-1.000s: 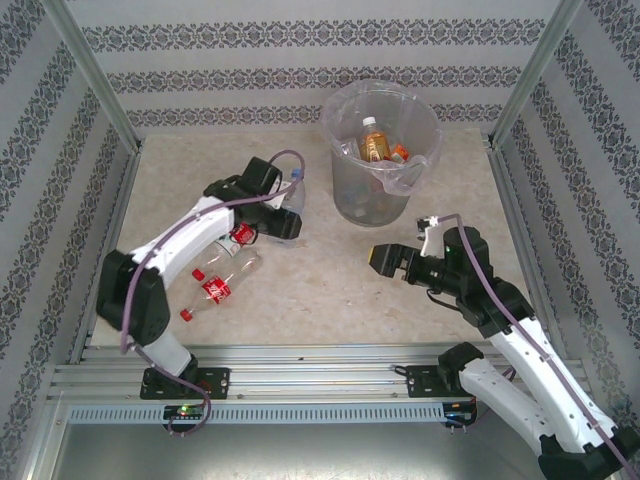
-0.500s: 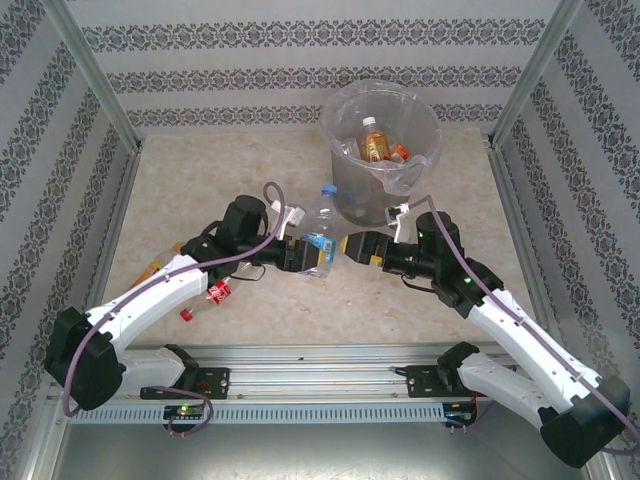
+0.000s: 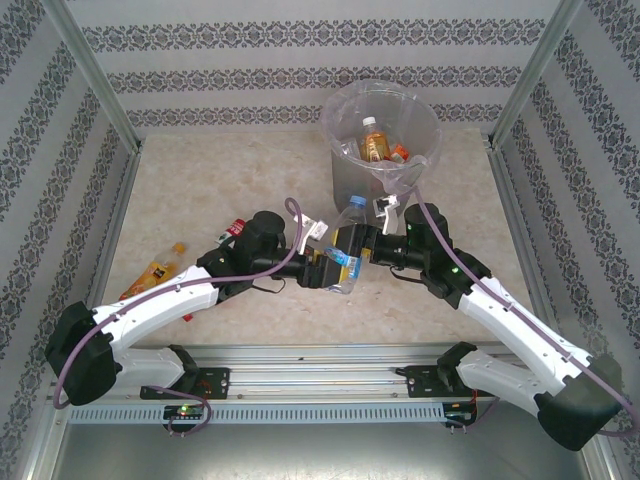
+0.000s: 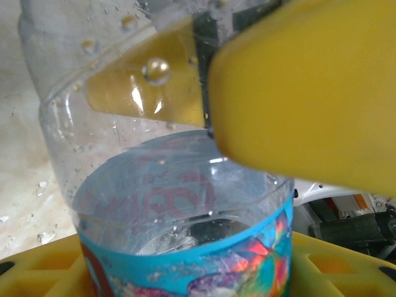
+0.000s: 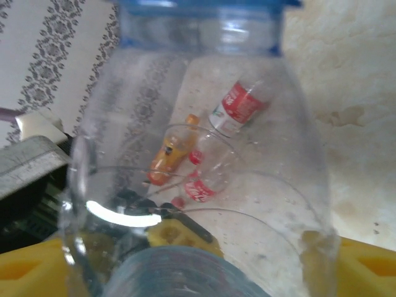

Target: Put the plastic bottles in the bin

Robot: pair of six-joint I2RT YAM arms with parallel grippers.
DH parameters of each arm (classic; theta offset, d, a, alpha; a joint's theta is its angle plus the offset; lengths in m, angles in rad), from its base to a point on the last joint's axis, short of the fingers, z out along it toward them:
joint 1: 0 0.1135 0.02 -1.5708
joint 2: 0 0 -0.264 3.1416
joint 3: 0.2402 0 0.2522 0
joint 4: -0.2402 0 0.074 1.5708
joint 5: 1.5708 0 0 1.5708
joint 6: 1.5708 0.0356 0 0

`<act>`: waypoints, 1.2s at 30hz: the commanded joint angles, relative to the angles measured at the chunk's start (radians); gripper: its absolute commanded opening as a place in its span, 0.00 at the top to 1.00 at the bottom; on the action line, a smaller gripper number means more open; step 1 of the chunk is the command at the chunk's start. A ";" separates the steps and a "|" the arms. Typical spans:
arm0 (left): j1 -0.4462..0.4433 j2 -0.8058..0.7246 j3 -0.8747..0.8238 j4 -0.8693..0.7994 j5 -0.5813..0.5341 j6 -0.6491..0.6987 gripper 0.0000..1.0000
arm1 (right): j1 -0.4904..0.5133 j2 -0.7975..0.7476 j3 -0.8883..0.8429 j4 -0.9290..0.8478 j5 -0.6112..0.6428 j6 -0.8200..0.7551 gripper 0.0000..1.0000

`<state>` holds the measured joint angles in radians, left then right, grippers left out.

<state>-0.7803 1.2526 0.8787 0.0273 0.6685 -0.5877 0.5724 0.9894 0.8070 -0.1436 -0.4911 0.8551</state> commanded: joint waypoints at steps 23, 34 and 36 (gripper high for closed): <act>-0.022 -0.186 0.031 0.103 -0.196 -0.052 0.00 | -0.066 -0.062 0.419 -0.488 0.348 -0.352 0.37; -0.021 -0.288 0.061 -0.001 -0.280 -0.004 0.00 | -0.196 0.208 0.851 -0.667 0.585 -0.636 0.38; -0.022 -0.295 0.084 -0.041 -0.280 0.008 0.00 | -0.224 0.269 0.909 -0.665 0.589 -0.668 0.38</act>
<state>-0.7929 0.9791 0.9123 0.0360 0.4118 -0.6102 0.3790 1.2037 1.6466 -0.7658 0.0296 0.2871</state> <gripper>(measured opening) 0.998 0.624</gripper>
